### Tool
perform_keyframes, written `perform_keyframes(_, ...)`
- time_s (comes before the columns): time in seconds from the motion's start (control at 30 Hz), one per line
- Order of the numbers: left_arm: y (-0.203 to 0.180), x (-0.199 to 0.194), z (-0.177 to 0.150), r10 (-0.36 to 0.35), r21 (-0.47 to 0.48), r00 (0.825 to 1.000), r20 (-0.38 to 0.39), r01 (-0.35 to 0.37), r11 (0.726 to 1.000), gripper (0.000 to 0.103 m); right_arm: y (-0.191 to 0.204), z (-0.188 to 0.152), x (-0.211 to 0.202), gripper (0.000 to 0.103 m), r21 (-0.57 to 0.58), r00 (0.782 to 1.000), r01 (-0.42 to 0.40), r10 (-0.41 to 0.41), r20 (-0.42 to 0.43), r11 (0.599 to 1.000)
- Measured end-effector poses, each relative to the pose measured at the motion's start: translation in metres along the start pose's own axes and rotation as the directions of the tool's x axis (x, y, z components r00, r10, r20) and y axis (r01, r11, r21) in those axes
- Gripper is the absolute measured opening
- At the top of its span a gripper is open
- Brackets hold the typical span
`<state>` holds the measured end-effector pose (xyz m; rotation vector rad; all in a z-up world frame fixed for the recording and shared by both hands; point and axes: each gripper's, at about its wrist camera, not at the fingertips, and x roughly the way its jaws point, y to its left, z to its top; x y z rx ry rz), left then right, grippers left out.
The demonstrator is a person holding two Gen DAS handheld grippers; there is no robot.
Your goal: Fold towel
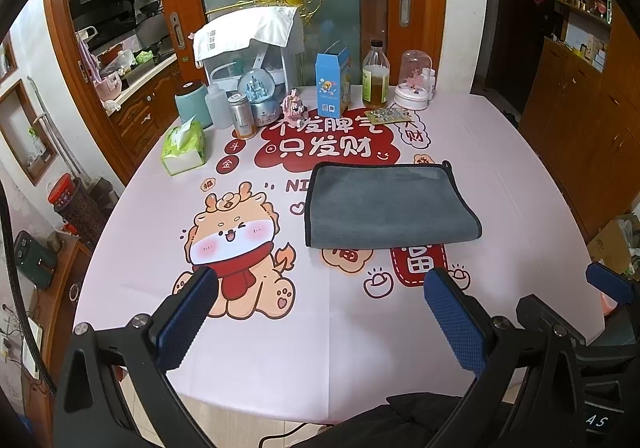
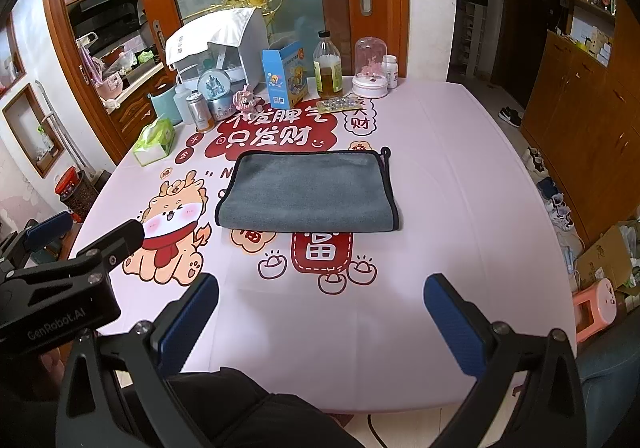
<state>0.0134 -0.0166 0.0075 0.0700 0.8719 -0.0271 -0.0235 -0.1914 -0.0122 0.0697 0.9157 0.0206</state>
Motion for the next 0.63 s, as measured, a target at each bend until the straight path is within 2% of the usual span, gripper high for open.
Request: perform_keyframes(0.63, -0.0001, 0.0003, 0.0007, 0.002, 0.001, 1.000, -0.001, -0.002, 1.000, 0.102, -0.0037, 0.0026, 0.0003, 0.103, 0.002, 1.000, -0.002, 0.002, -0.004, 1.000)
